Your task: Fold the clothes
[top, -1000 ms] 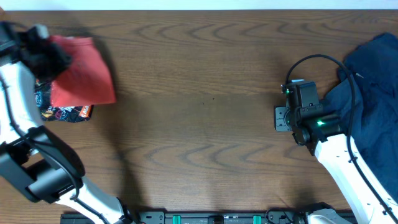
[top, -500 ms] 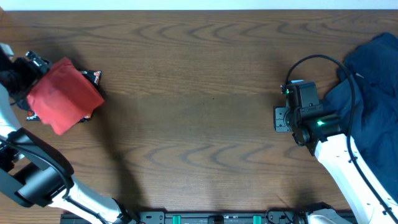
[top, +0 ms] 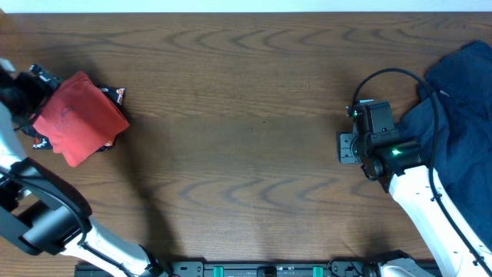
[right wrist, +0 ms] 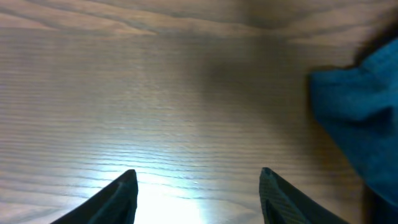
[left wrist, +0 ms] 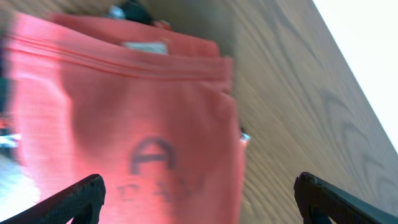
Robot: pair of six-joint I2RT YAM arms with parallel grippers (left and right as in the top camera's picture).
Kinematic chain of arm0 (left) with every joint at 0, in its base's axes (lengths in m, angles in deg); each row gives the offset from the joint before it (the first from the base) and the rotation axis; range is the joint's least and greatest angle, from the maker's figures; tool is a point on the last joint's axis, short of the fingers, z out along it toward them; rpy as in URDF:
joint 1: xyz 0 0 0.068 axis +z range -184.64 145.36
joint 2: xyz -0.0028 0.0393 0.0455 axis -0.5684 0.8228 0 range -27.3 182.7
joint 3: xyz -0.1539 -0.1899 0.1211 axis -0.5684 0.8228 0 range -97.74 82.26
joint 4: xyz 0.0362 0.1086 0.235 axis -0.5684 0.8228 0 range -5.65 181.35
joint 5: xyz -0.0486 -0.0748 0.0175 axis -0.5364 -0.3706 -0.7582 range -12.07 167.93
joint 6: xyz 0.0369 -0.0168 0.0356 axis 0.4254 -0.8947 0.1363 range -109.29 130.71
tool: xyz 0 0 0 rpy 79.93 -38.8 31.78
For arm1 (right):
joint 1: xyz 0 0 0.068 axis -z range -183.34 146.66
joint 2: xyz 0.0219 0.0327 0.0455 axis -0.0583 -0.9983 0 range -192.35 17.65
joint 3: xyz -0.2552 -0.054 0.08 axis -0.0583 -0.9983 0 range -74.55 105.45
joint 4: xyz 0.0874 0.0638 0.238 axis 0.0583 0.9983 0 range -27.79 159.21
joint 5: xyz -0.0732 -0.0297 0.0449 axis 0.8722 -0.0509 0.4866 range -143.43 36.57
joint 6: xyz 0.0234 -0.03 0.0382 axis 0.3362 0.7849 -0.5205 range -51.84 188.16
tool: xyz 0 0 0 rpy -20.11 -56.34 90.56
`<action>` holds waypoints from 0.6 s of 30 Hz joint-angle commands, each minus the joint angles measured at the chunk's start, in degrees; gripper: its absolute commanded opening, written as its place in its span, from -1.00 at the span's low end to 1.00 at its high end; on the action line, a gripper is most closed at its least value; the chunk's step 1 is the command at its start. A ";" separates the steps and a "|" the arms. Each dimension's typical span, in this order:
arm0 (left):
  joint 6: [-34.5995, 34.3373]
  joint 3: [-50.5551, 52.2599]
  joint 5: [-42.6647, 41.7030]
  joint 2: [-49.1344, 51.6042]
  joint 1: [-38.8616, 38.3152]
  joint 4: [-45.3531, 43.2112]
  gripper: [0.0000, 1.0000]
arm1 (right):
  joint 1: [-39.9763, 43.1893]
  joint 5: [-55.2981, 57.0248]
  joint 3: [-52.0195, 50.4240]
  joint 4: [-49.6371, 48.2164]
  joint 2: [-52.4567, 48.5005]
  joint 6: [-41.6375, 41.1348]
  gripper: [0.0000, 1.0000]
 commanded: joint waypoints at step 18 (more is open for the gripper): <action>1.16 5.09 15.78 3.61 -44.92 34.29 0.96 | 1.44 -21.42 0.81 7.15 -12.63 -8.07 0.99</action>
